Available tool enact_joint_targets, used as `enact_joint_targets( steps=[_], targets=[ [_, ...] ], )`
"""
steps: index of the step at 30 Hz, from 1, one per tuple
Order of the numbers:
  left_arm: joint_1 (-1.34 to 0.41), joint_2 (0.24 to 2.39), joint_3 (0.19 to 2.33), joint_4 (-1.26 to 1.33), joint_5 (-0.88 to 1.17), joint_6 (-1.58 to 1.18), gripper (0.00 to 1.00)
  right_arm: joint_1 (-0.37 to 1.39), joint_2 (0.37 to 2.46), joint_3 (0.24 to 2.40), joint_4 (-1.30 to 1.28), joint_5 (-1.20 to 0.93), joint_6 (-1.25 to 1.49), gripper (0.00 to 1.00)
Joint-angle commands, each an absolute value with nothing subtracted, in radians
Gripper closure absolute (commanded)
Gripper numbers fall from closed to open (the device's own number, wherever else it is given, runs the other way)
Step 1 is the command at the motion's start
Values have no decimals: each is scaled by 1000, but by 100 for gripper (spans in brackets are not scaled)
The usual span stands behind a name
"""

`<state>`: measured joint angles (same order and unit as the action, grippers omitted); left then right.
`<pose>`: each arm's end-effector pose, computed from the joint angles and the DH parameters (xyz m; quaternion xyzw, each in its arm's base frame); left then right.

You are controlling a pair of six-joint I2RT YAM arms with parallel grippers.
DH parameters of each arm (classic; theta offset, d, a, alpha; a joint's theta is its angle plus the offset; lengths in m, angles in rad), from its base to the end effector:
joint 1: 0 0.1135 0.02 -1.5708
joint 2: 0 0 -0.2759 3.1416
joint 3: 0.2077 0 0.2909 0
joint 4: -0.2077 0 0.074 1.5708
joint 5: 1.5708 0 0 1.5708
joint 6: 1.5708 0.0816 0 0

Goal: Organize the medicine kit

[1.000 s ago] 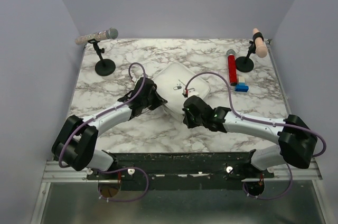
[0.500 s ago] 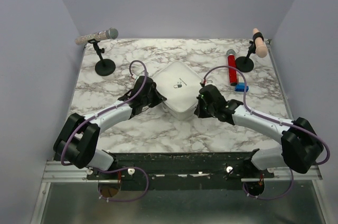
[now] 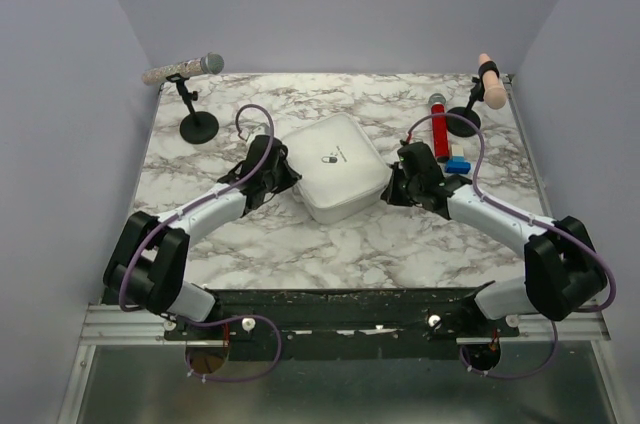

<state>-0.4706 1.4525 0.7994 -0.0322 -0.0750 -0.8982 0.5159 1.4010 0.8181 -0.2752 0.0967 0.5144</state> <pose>0.3328 -0.1624 0.1638 -0.2073 0.8790 -0.2444 0.3531 0.3045 0.1636 0.1614 0.0162 0.9361 0.1322 0.3255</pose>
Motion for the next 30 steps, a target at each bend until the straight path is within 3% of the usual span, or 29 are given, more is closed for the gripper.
enact_joint_targets(
  steps=[1, 3, 4, 7, 13, 17, 22, 30],
  targets=[
    [-342, 1499, 795, -275, -356, -739, 100, 460, 1379, 790, -385, 192, 472, 99],
    [-327, 1499, 819, -290, -330, -735, 98, 463, 1359, 769, -373, 163, 462, 99],
    [-321, 1493, 827, -294, -302, -733, 88, 463, 1348, 758, -370, 155, 457, 99],
    [-321, 1436, 824, -296, -221, -753, 43, 469, 1319, 738, -374, 158, 446, 99],
    [-394, 1195, 741, -327, -172, -915, 2, 482, 1307, 745, -380, 141, 445, 99],
    [-602, 1072, 703, -316, -230, -1095, 1, 508, 1327, 758, -377, 144, 443, 99],
    [-802, 1149, 752, -292, -256, -1230, 1, 557, 1339, 765, -383, 160, 445, 99],
    [-897, 1339, 805, -227, -233, -1290, 1, 629, 1345, 770, -403, 184, 462, 99]
  ],
)
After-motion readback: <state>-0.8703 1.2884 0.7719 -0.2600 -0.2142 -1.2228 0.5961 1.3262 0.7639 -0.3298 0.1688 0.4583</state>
